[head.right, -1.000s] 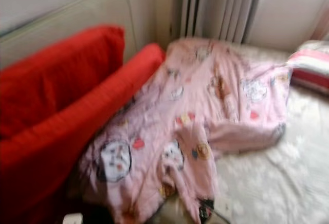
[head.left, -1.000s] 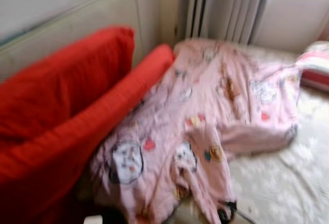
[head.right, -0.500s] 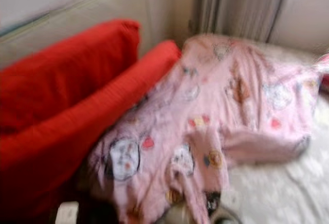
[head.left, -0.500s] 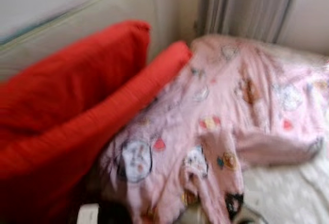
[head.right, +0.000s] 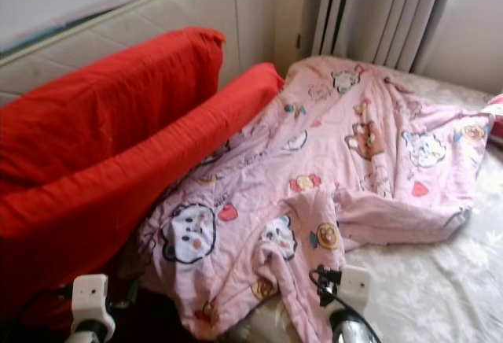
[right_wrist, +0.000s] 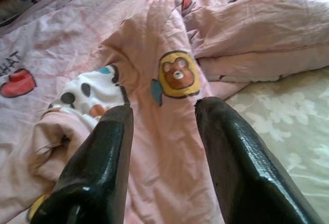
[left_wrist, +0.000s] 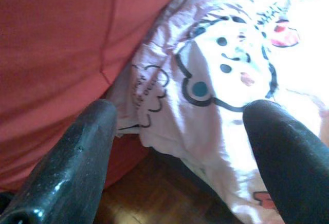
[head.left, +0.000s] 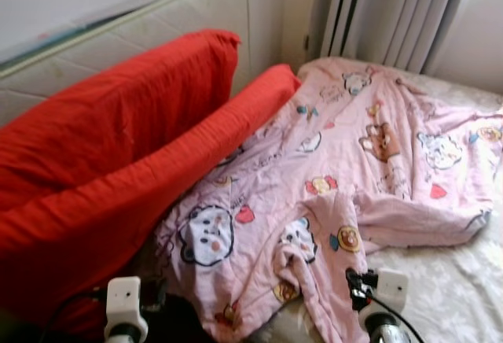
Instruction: Clean up the room
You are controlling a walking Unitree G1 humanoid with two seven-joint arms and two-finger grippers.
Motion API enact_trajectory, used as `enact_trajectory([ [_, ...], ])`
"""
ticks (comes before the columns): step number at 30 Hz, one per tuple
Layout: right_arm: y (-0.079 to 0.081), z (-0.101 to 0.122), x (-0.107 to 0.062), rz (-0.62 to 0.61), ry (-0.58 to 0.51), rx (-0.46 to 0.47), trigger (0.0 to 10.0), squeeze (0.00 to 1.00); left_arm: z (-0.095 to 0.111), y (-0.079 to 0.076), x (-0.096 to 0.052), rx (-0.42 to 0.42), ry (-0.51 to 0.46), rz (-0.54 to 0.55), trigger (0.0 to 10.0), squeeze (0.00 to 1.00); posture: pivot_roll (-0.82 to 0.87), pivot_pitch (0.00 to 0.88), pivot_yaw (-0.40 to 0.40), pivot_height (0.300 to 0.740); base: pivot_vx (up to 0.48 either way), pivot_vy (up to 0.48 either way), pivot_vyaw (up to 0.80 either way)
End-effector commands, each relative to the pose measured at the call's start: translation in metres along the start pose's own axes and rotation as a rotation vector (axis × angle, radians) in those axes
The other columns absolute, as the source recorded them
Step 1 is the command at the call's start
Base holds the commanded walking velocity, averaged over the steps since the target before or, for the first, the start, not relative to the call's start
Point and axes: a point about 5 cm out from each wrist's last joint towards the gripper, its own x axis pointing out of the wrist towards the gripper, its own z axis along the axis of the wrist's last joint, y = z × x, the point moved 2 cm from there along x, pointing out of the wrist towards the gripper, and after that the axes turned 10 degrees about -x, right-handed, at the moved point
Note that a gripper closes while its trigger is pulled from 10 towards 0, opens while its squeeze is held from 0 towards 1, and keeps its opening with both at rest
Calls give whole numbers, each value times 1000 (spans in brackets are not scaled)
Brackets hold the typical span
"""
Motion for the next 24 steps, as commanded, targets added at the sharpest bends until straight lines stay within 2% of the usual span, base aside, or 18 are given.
enact_trajectory([
  [1,2,-1,-2,-2,-6,-13,10000,0,-5,2,-5,-14,8,15,10000,0,42,184,19,740,0,0,0],
  [10,12,16,8,8,-51,-29,10000,0,-3,-11,-4,-28,-5,-5,10000,0,41,165,14,740,0,0,0],
  [21,17,16,8,8,-40,-35,10000,0,-3,-13,-4,-27,1,-15,10000,0,43,160,13,693,0,0,0],
  [24,17,16,8,-6,-45,-29,10000,0,-4,-13,-5,-26,3,-17,10000,0,44,154,14,693,0,0,0],
])
